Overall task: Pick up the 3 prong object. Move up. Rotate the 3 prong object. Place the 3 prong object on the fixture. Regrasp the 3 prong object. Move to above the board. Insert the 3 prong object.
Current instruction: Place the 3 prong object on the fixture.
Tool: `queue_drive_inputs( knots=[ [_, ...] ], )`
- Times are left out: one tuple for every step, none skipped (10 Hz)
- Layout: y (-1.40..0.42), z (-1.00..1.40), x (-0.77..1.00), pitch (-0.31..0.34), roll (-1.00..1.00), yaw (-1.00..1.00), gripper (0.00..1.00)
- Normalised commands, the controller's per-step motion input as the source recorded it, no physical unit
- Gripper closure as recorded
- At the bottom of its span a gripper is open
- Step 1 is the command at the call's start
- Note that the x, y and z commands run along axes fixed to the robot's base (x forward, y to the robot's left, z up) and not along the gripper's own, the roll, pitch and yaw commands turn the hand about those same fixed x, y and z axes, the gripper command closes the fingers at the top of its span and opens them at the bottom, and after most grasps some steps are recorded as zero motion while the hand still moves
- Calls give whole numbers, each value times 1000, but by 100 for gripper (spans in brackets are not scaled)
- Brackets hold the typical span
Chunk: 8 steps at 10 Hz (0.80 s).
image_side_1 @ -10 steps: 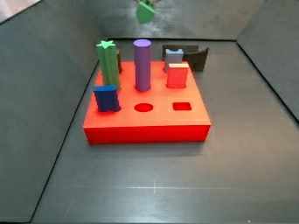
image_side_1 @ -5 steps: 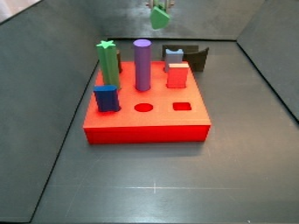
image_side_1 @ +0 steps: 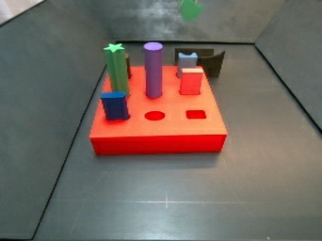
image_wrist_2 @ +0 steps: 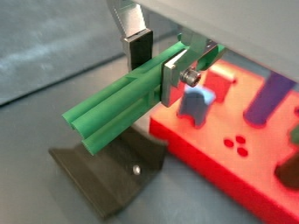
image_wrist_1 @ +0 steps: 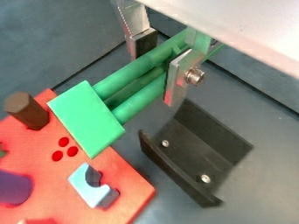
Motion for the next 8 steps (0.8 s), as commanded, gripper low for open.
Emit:
queue_drive_inputs(
  knots=[
    [117, 128, 659, 11, -1000, 59, 100],
    [72, 54, 525, 35, -1000, 47, 100],
    [63, 48, 456, 53, -1000, 40, 100],
    [54, 25, 315, 86, -1000, 22, 100],
    [44, -1, 179, 116, -1000, -7, 100],
    [46, -6, 81, 132, -939, -34, 100],
    [46, -1, 40, 117, -821, -50, 100],
    [38, -3, 29, 79, -573, -80, 100]
  ],
)
